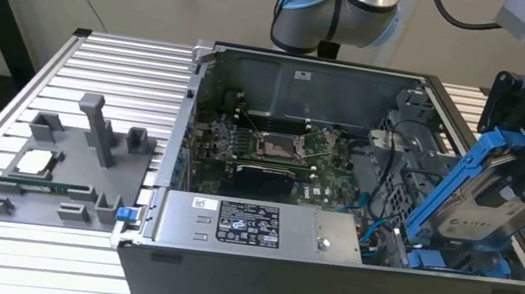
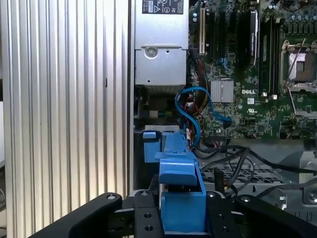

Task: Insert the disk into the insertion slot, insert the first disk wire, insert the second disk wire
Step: 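Insert the disk into the insertion slot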

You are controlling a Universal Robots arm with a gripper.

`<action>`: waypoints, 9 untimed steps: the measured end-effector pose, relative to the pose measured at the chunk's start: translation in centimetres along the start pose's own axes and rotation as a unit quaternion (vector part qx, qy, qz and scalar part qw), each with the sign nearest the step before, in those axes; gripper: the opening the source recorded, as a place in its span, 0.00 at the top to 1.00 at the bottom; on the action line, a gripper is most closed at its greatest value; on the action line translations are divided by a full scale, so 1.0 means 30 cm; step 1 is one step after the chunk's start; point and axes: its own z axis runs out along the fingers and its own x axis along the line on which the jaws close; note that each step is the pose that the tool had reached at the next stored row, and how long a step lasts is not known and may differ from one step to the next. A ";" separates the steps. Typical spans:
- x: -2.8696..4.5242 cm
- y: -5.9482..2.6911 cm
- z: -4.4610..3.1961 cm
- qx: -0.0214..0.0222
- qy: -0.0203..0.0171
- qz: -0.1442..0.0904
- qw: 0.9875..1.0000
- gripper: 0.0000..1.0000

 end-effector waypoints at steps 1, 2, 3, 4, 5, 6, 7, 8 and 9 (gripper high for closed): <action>0.000 0.000 0.006 0.000 0.000 0.000 1.000 1.00; 0.000 -0.001 0.012 0.000 0.000 0.000 1.000 1.00; 0.000 -0.001 0.019 0.000 0.000 0.000 1.000 1.00; 0.000 -0.002 0.024 0.000 0.000 0.000 1.000 1.00; 0.000 -0.002 0.031 0.000 0.000 0.000 1.000 1.00; 0.000 -0.002 0.036 0.000 0.000 0.000 1.000 1.00; 0.000 -0.003 0.043 0.000 0.000 0.000 1.000 1.00; 0.000 -0.003 0.047 0.000 0.001 0.000 1.000 1.00; -0.001 -0.004 0.052 0.000 0.001 0.000 1.000 1.00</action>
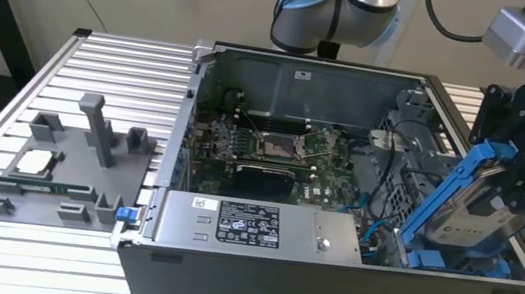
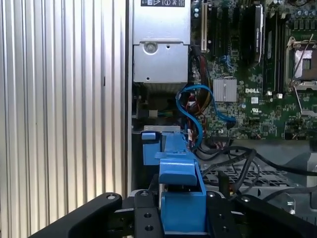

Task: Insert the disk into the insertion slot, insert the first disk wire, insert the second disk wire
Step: 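Insert the disk into the insertion slot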

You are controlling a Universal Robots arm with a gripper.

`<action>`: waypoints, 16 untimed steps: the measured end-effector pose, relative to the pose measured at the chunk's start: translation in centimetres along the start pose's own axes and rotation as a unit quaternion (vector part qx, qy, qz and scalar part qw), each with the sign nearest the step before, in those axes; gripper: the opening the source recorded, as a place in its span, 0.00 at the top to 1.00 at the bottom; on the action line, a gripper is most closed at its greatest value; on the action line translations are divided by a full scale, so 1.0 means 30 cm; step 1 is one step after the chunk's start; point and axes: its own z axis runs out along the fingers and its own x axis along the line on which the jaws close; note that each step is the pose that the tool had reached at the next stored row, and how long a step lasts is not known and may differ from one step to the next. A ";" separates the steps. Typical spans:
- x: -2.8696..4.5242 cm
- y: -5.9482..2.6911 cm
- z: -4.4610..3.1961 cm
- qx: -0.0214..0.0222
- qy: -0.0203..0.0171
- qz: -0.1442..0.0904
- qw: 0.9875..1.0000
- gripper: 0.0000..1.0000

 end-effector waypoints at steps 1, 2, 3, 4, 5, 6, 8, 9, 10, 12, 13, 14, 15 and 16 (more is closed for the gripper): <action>0.000 -0.001 0.007 0.000 0.000 0.000 1.000 1.00; 0.000 -0.002 0.013 0.000 0.000 0.000 1.000 1.00; 0.000 -0.003 0.019 0.000 0.000 0.000 1.000 1.00; 0.000 -0.005 0.023 0.000 -0.001 0.000 1.000 1.00; 0.000 -0.006 0.024 0.000 -0.002 0.000 1.000 1.00; 0.000 -0.006 0.024 0.000 -0.002 0.000 1.000 1.00; 0.000 -0.005 0.020 0.000 -0.003 0.000 1.000 1.00; 0.000 -0.005 0.014 0.000 -0.003 0.000 1.000 1.00; 0.000 -0.005 0.009 0.000 -0.004 0.000 1.000 1.00; 0.001 -0.005 0.004 0.000 -0.003 0.000 1.000 1.00; 0.001 -0.004 -0.003 -0.001 -0.003 0.000 1.000 1.00; 0.001 -0.004 -0.007 -0.001 -0.003 0.000 1.000 1.00; 0.001 -0.004 -0.008 0.000 -0.003 0.000 1.000 1.00; 0.001 -0.004 -0.009 0.000 -0.003 0.000 1.000 1.00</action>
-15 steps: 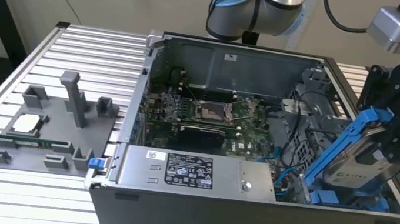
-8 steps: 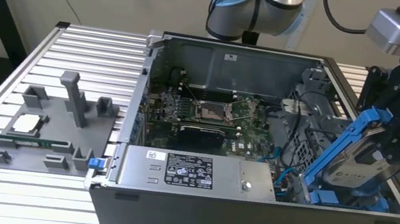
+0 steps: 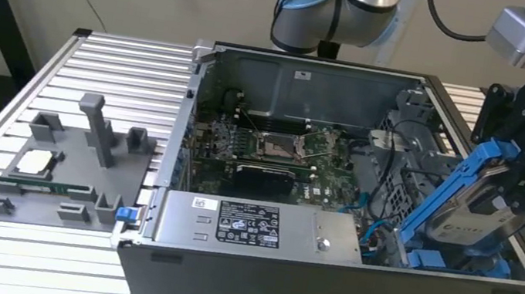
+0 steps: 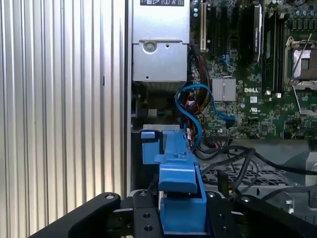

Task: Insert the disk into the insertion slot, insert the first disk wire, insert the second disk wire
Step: 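Insert the disk into the insertion slot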

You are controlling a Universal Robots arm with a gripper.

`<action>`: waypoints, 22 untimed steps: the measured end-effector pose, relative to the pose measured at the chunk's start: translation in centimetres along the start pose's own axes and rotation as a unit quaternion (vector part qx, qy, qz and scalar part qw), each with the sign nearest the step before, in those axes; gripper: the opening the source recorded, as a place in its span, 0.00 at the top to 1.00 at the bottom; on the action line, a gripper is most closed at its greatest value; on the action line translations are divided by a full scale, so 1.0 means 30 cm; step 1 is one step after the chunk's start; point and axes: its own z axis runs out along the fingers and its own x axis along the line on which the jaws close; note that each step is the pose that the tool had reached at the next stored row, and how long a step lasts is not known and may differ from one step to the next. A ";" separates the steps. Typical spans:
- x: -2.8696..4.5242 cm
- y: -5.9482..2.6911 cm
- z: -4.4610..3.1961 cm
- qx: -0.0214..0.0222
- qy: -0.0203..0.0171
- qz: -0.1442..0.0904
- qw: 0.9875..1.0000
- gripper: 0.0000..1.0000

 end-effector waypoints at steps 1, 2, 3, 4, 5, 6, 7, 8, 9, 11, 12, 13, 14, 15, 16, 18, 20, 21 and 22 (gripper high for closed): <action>0.000 0.000 0.000 0.000 0.000 0.000 1.000 1.00; 0.000 0.000 -0.001 0.000 0.000 0.000 1.000 1.00; 0.000 0.000 -0.001 0.001 0.000 0.000 1.000 1.00; 0.000 0.000 -0.001 0.001 0.000 0.000 1.000 1.00; 0.000 0.000 -0.001 0.002 0.000 -0.001 1.000 1.00; 0.000 0.000 -0.001 0.002 0.000 -0.001 1.000 1.00; 0.000 0.000 -0.001 0.002 0.000 -0.001 1.000 1.00; 0.000 0.000 -0.001 0.003 0.000 -0.001 1.000 1.00; 0.000 0.000 -0.001 0.004 0.000 -0.001 1.000 1.00; 0.000 0.000 -0.001 0.007 0.000 -0.002 1.000 1.00; 0.000 0.000 -0.001 0.009 0.000 -0.002 1.000 1.00; 0.000 0.000 -0.001 0.010 0.000 -0.002 1.000 1.00; 0.000 0.000 0.000 0.010 0.000 -0.002 1.000 1.00; 0.000 0.000 0.003 0.010 0.000 -0.002 1.000 1.00; 0.000 0.000 0.006 0.010 0.000 -0.002 1.000 1.00; 0.000 0.000 0.013 0.010 0.001 -0.002 1.000 1.00; 0.000 0.001 0.023 0.010 0.002 -0.002 1.000 1.00; -0.001 0.002 0.029 0.010 0.003 -0.002 1.000 1.00; -0.001 0.003 0.035 0.010 0.003 -0.002 1.000 1.00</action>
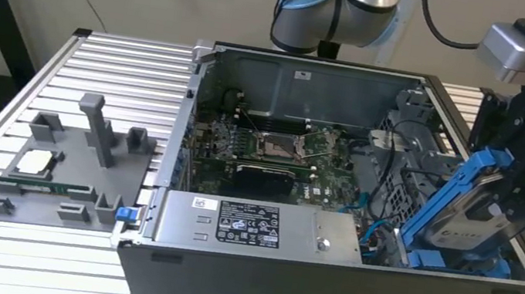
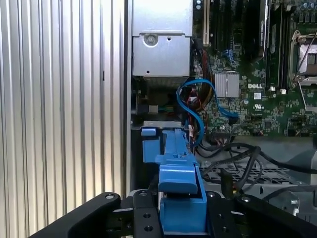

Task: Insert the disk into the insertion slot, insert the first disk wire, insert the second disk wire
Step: 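Insert the disk into the insertion slot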

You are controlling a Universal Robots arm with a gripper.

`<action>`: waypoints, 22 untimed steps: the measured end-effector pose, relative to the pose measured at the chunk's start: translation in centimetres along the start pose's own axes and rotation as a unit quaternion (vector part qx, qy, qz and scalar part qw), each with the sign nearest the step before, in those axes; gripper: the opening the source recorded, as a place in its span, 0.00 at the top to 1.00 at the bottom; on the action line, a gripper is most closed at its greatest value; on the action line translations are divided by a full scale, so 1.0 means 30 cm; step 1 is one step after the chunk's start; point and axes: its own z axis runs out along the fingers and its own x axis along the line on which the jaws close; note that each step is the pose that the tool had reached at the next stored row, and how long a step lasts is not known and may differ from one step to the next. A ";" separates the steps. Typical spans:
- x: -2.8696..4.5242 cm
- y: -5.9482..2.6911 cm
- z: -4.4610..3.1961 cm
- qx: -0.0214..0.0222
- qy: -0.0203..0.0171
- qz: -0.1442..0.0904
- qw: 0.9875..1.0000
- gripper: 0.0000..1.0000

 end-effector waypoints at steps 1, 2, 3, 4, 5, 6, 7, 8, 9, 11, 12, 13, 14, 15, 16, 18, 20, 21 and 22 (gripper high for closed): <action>0.000 0.001 0.006 0.000 0.001 0.000 1.000 1.00; 0.000 0.001 0.012 0.000 0.001 0.000 1.000 1.00; -0.001 0.001 0.017 0.000 0.001 0.000 1.000 1.00; -0.001 0.001 0.019 0.000 0.001 0.000 1.000 1.00; -0.001 0.001 0.021 0.000 0.001 0.000 1.000 1.00; -0.001 0.001 0.021 0.000 0.001 0.000 1.000 1.00; -0.001 0.001 0.021 0.000 0.001 0.000 1.000 1.00; -0.001 0.001 0.021 0.000 0.002 0.000 1.000 1.00; -0.001 0.001 0.022 0.000 0.001 0.000 1.000 1.00; -0.001 0.001 0.030 0.000 0.001 0.000 1.000 1.00; -0.001 0.001 0.035 0.000 0.001 0.000 1.000 1.00; -0.001 0.001 0.037 0.000 0.002 0.000 1.000 1.00; -0.001 0.001 0.037 0.000 0.002 0.000 1.000 1.00; -0.001 0.001 0.037 0.000 0.002 0.000 1.000 1.00; -0.001 0.001 0.037 0.000 0.002 0.000 1.000 1.00; -0.001 0.001 0.037 0.000 0.002 0.000 1.000 1.00; -0.001 0.001 0.037 0.000 0.001 0.000 1.000 1.00; -0.001 0.001 0.033 0.000 0.001 0.000 1.000 1.00; -0.001 0.001 0.029 0.000 0.001 0.000 1.000 1.00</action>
